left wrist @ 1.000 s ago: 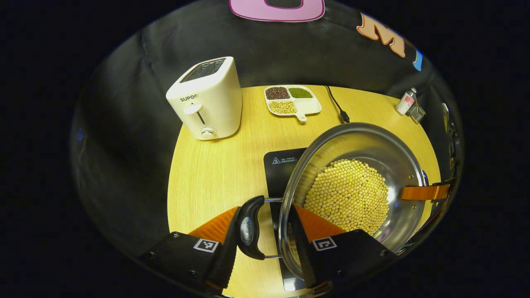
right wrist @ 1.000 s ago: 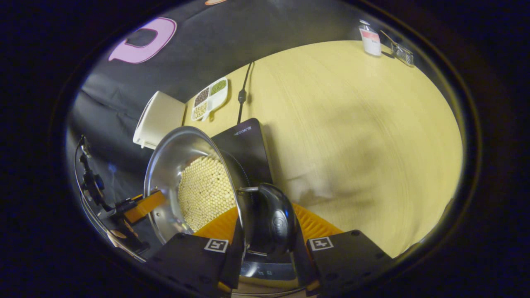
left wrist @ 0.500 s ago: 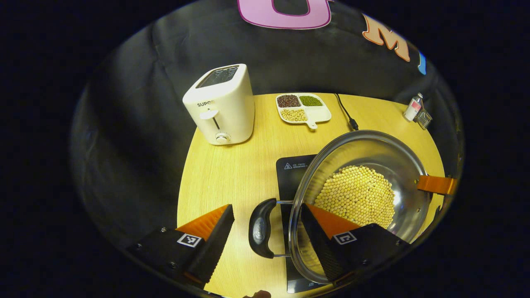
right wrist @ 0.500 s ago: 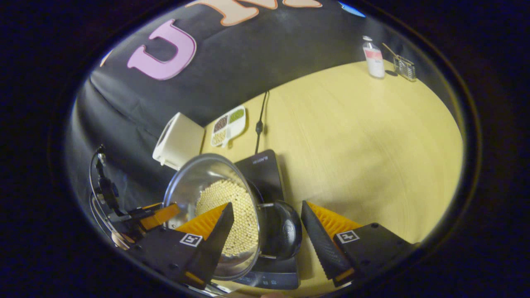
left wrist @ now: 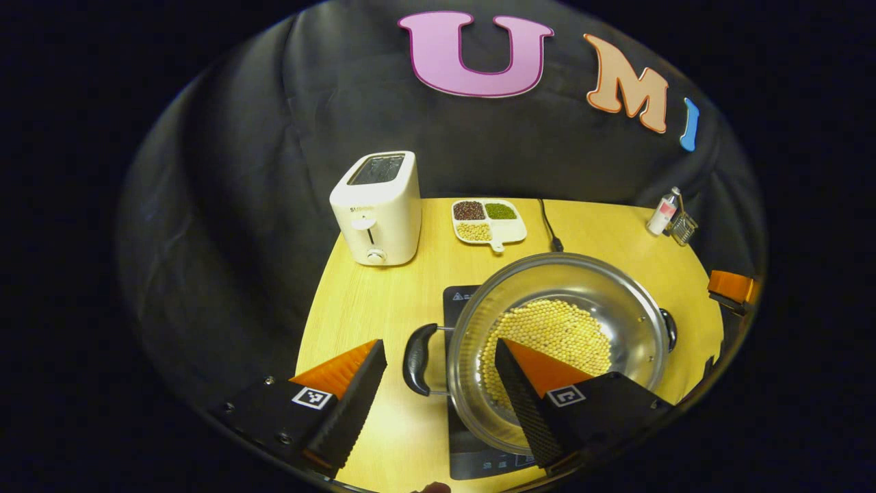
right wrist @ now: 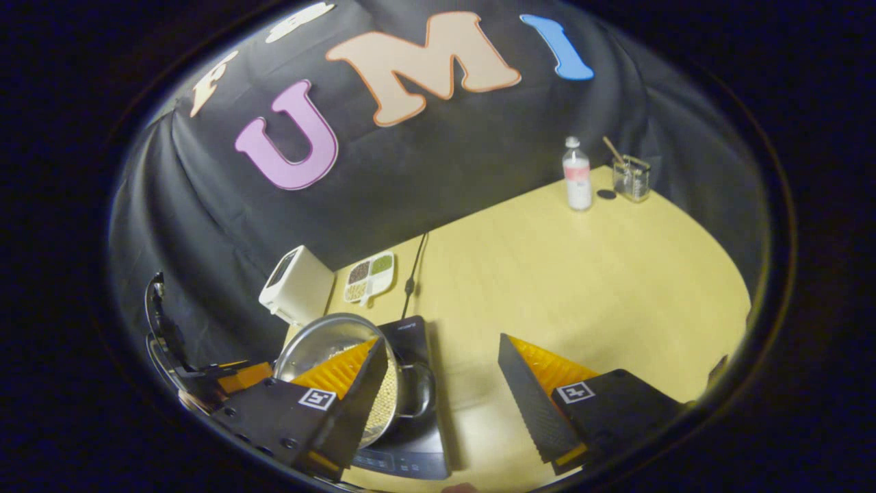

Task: First push the handle of the pot to place it horizontally, then grasp the pot with both hands and set it on the induction cooktop.

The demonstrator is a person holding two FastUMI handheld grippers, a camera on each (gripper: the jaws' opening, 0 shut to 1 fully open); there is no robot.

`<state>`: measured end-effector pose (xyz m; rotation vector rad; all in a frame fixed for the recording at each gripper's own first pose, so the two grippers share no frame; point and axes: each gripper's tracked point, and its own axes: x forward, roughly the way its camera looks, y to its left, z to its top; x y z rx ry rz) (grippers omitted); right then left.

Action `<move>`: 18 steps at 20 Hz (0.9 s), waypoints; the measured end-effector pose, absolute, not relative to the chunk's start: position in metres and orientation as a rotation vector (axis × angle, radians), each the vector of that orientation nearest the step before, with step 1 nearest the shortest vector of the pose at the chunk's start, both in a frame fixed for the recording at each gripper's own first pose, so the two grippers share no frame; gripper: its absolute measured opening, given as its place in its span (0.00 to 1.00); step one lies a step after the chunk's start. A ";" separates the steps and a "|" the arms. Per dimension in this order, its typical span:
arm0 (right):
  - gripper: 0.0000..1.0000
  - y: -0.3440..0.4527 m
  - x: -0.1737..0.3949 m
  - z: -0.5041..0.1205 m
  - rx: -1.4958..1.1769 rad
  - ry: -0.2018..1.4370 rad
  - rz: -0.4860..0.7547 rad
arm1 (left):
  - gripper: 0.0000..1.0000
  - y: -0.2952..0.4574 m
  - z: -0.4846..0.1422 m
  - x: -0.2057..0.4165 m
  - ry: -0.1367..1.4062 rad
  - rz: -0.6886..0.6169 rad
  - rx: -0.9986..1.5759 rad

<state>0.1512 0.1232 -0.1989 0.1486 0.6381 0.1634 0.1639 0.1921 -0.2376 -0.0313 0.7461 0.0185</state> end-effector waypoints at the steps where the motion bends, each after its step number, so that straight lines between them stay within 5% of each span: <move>1: 1.00 0.119 0.145 -0.187 0.138 0.617 0.169 | 0.97 0.183 -0.232 0.160 0.736 0.017 -0.038; 2: 0.92 0.115 0.140 -0.176 0.131 0.595 0.179 | 0.96 0.172 -0.222 0.155 0.725 0.011 -0.043; 3: 1.00 0.113 0.137 -0.166 0.127 0.573 0.190 | 0.97 0.160 -0.213 0.150 0.708 0.008 -0.045; 4: 0.92 0.110 0.132 -0.154 0.125 0.550 0.207 | 0.97 0.150 -0.202 0.146 0.689 0.019 -0.038; 5: 1.00 0.109 0.130 -0.143 0.122 0.527 0.228 | 0.97 0.142 -0.189 0.142 0.661 0.037 -0.029; 6: 0.92 0.106 0.126 -0.131 0.119 0.510 0.252 | 0.97 0.135 -0.176 0.139 0.628 0.068 -0.020; 15: 0.91 0.056 0.100 0.001 0.029 0.262 0.494 | 0.97 0.031 -0.024 0.098 0.160 0.277 0.043; 16: 1.00 0.048 0.097 0.015 0.022 0.230 0.506 | 0.96 0.018 -0.009 0.089 0.122 0.301 0.054; 18: 0.91 0.034 0.089 0.051 0.023 0.141 0.533 | 0.97 -0.008 0.012 0.075 0.056 0.325 0.061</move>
